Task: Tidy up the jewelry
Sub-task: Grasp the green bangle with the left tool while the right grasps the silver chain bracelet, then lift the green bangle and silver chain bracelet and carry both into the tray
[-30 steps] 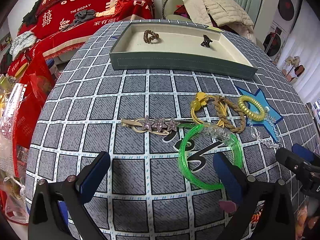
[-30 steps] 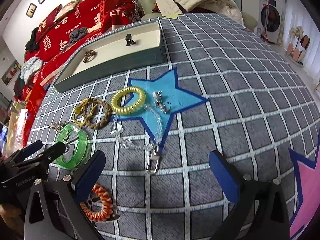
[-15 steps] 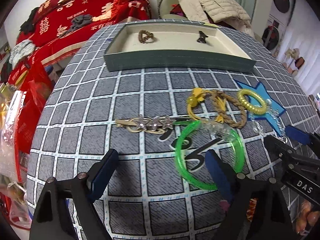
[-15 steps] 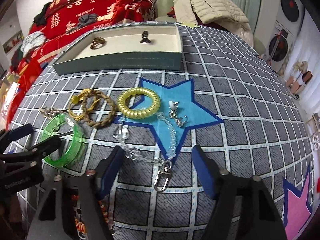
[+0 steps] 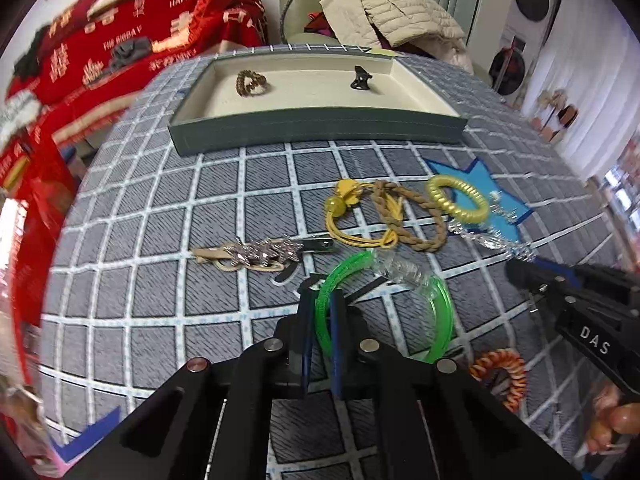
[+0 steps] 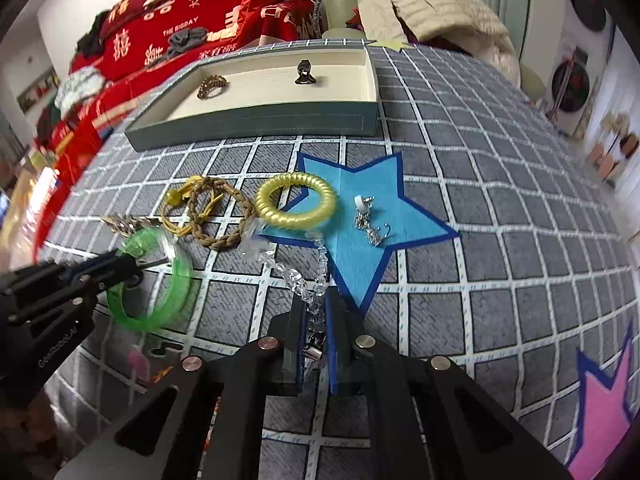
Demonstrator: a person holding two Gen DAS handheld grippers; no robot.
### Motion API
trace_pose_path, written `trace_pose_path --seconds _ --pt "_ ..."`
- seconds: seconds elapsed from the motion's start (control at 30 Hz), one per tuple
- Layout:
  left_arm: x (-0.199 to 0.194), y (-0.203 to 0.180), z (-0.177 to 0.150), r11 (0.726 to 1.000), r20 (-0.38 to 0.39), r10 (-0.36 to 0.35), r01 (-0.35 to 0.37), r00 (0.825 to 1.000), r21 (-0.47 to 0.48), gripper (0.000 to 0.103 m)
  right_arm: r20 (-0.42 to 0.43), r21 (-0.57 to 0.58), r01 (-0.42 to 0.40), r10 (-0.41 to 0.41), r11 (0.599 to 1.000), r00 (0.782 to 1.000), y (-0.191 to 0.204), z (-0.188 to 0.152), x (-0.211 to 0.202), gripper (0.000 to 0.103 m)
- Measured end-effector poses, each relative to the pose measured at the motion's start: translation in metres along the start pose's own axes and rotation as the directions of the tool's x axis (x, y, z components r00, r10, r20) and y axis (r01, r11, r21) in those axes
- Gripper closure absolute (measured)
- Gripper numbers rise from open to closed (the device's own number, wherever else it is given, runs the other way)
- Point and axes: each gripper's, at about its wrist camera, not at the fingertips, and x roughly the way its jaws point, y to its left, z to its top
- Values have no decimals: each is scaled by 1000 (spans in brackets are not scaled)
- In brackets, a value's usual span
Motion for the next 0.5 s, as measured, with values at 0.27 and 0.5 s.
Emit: trace_pose_path --seconds 0.27,0.5 --pt "-11 4 -3 999 15 -42 42 999 -18 74 22 95 -122 121 988 992 -15 3 -17 94" --pt "-29 5 4 998 59 -59 60 996 -12 74 70 128 -174 166 976 984 -18 15 -34 94"
